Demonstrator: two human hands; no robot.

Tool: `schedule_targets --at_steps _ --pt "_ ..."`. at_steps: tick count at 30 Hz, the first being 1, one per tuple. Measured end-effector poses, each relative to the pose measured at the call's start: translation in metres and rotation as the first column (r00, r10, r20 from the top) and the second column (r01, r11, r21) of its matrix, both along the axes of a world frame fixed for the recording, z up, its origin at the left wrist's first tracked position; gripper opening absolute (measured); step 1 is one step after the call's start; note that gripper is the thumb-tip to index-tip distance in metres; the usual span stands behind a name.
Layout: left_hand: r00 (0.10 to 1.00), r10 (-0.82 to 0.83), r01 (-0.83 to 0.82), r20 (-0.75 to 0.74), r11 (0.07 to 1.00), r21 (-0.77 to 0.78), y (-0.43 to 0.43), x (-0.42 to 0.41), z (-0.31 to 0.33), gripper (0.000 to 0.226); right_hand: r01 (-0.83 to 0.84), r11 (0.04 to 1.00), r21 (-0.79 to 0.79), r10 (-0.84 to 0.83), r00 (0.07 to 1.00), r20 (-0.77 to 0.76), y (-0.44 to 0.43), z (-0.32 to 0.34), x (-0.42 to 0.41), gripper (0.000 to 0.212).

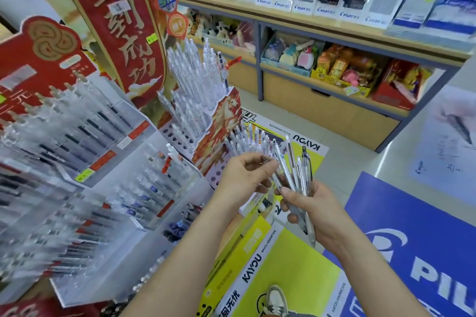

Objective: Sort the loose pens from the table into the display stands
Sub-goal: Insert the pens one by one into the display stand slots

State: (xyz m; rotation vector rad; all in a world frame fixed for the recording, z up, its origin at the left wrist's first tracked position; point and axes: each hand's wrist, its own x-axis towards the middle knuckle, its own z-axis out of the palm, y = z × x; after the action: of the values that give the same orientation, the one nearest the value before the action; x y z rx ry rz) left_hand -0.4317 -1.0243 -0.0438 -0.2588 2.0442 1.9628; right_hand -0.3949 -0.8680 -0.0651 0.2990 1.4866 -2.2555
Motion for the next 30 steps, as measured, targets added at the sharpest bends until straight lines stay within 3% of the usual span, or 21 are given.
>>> schedule_targets --at_steps 5,11,16,20,24,26,30 --pt "0.998 0.061 -0.062 0.026 0.997 0.046 -0.01 0.002 -0.003 0.007 -0.008 0.998 0.067 0.006 0.999 0.043 -0.003 0.002 0.001 0.019" --pt "0.998 0.068 -0.068 0.01 0.992 0.105 -0.019 0.006 -0.003 0.015 -0.042 0.958 0.284 0.037 0.999 0.021 0.001 -0.004 0.0 0.019" --pt "0.964 0.251 -0.248 -0.086 0.968 0.05 -0.027 0.004 0.002 0.003 -0.047 0.911 0.41 0.047 0.999 0.01 0.007 -0.008 0.001 0.019" --pt "0.958 0.242 -0.251 -0.156 0.967 -0.039 -0.042 0.002 0.011 0.007 -0.095 0.937 0.336 0.074 0.994 0.075 0.015 -0.009 0.002 0.028" --pt "0.987 0.146 -0.147 -0.073 0.989 -0.005 -0.031 0.009 0.014 0.019 -0.171 0.977 0.126 0.161 0.983 0.087 0.011 -0.001 0.002 0.022" --pt "0.989 0.143 -0.145 -0.042 0.989 -0.034 -0.024 0.013 0.013 0.018 -0.215 0.972 0.097 0.211 0.976 0.051 0.007 0.003 0.002 0.023" --pt "0.961 0.152 -0.189 -0.232 0.971 -0.148 -0.017 0.019 0.017 0.008 -0.265 0.956 0.126 0.268 0.963 -0.006 0.003 0.007 0.002 0.028"
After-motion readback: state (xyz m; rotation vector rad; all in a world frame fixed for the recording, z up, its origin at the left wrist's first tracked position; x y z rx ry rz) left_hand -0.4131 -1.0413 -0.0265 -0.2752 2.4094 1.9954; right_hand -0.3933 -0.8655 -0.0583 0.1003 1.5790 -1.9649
